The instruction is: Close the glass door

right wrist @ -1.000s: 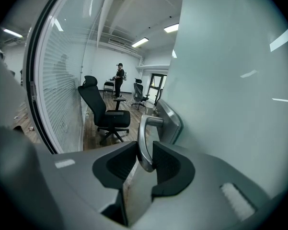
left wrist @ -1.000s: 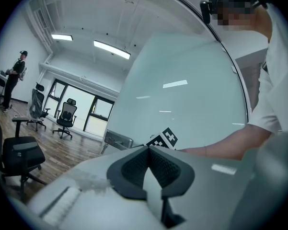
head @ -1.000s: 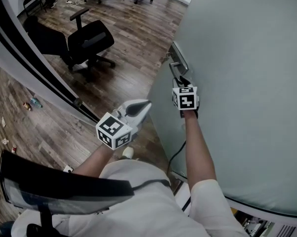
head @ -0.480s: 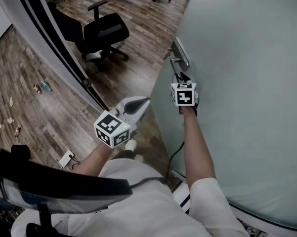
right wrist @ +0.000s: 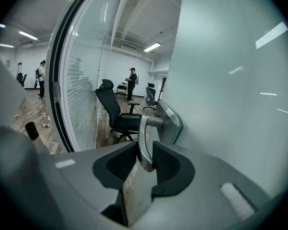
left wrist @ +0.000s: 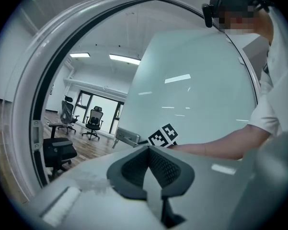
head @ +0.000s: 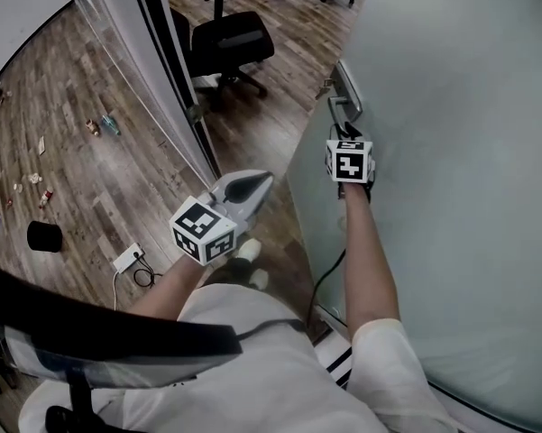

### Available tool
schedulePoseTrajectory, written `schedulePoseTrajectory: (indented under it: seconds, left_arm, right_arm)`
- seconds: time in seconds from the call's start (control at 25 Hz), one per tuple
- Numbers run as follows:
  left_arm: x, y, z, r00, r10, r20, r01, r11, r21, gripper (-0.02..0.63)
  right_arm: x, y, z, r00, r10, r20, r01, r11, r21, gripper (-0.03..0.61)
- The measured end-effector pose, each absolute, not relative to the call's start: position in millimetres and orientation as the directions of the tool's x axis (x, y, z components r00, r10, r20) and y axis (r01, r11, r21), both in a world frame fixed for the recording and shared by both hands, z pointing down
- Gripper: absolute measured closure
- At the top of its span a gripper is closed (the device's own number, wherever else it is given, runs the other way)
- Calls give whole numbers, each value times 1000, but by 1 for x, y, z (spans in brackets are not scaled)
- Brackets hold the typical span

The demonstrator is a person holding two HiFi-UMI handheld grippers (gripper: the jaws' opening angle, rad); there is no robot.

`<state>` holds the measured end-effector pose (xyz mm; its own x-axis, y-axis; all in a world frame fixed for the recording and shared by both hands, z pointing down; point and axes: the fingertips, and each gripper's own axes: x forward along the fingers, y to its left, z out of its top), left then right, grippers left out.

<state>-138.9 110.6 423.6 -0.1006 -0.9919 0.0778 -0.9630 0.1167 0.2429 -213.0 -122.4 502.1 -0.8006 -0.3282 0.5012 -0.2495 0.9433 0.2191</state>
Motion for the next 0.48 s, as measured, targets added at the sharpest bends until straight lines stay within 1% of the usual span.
schedulePoseTrajectory:
  seconds: [0.16, 0.36, 0.48]
  left_arm:
    - [-124, 148, 425, -157, -984, 80, -956, 171, 237, 609]
    - [-133, 169, 435, -216, -972, 97, -943, 233, 238, 609]
    - [-134, 183, 436, -237, -967, 97, -936, 254, 244, 609]
  right_arm:
    - [-206, -94, 499, -810, -313, 496, -222, 946, 234, 472]
    - [-221, -83, 500, -819, -294, 492, -196, 950, 242, 472]
    - [-226, -72, 507, -814, -275, 512, -172, 956, 239, 472]
